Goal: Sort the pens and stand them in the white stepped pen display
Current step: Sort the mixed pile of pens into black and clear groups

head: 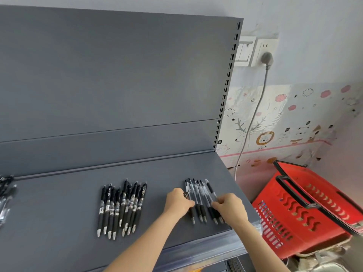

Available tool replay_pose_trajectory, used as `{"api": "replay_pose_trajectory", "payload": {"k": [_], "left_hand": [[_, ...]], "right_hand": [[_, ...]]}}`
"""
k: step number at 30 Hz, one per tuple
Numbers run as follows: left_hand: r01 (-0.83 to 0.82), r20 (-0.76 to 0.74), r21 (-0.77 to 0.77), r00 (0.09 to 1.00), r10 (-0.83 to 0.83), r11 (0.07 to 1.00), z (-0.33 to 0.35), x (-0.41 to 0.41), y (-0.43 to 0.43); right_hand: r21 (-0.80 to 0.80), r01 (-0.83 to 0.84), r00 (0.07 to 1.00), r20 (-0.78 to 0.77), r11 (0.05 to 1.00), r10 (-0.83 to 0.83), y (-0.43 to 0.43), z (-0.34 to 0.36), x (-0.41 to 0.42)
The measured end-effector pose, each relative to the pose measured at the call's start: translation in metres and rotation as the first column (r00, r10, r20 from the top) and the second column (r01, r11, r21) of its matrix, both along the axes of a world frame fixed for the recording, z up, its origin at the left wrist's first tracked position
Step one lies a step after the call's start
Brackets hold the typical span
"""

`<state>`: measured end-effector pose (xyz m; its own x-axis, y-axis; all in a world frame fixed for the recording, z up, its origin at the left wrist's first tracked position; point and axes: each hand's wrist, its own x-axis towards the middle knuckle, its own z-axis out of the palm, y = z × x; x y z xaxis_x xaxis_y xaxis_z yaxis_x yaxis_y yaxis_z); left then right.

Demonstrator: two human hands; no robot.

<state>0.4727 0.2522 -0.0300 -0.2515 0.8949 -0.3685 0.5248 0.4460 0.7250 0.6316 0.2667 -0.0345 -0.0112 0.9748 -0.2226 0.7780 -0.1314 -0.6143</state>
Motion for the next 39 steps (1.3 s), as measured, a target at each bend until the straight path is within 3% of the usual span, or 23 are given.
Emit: {"api": "replay_pose_trajectory", "payload": {"k": [7,11,16,21,27,31,36,39], "left_hand": [[-0.064,0.311,-0.113,0.946,0.096,0.992,0.011,-0.011,-0.003],[-0.175,0.498,-0.116,0.841,0.21,0.978,0.024,-0.027,-0.009],[-0.162,0.669,-0.042,0.728,0.148,0.986,0.05,-0.055,-0.023],[-0.08,0.666,-0.017,0.743,0.071,0.997,0.062,-0.083,-0.047],[-0.23,0.638,0.055,0.757,0.143,0.972,0.061,-0.133,-0.073],[-0.325,0.585,0.041,0.774,0.241,0.945,0.058,-0.171,-0.091],[-0.422,0.655,0.002,0.686,0.317,0.907,0.049,-0.197,-0.107],[-0.453,0.662,-0.008,0.666,0.344,0.892,0.044,-0.202,-0.111]], "right_hand": [[-0.006,-0.047,0.991,-0.126,0.999,0.046,0.009,-0.004,0.012],[0.038,-0.043,0.99,-0.135,0.998,0.048,0.011,0.004,0.009],[0.066,-0.096,0.959,-0.263,0.993,0.11,0.009,0.025,-0.014],[0.006,-0.137,0.871,-0.476,0.991,0.124,-0.003,0.035,-0.045],[-0.155,-0.175,0.75,-0.661,0.972,0.029,-0.016,0.045,-0.094],[-0.125,-0.235,0.732,-0.675,0.964,0.091,-0.021,0.044,-0.12],[-0.177,-0.343,0.705,-0.698,0.922,0.128,-0.031,0.046,-0.151],[-0.124,-0.336,0.705,-0.69,0.934,0.162,-0.037,0.043,-0.161]]}}
